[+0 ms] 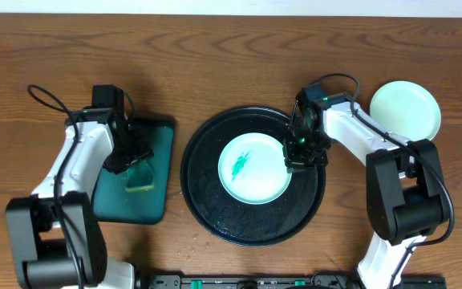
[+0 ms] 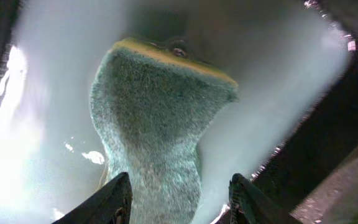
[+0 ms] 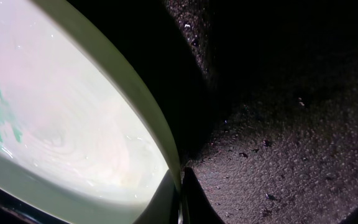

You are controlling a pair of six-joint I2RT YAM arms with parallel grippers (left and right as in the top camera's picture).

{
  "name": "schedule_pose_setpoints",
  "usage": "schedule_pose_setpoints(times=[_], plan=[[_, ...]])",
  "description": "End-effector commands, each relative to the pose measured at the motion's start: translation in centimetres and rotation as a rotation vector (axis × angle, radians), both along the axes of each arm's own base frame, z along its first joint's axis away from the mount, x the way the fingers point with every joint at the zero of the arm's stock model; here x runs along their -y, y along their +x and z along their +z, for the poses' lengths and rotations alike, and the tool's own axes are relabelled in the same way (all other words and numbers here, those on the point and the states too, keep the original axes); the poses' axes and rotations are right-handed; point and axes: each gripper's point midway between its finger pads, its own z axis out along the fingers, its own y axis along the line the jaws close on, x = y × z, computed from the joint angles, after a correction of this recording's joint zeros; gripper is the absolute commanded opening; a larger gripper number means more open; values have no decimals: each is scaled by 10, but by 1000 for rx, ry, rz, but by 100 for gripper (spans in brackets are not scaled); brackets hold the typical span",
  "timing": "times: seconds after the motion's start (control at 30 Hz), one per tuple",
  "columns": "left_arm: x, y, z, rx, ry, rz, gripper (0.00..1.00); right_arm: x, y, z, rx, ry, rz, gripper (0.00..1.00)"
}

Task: Clean dirty plates on tray and stack at the side

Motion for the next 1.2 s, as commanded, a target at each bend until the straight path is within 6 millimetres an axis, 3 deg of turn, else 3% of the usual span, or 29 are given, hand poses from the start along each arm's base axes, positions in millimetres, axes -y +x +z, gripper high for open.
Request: schedule_pose_setpoints(times=[0.0,0.2,0.43,0.63,0.8,1.0,1.17], plan=[[-4,-1,-15,-52,22,-4,52,-1,0,8,14,12,-8,1],[-6,-7,-37,-122,32,-5,50,-1,-1,8,11,11,-9,1],[-7,-3,-39,-111,33,-5,10,-1,-1,8,8,10,-9,1],[-5,-6,-35,-120,32,-9,7,-1,-2,8,8,9,-8,1],[11,-4,3,-25,39,-73,7,0,0,7,18,0,-7,1],[49,-5,56,141,-15,-173,7,8,8,3,52,-55,-25,1],[95,-16,70,168,-144,-283,7,6,12,3,67,-49,-22,1]])
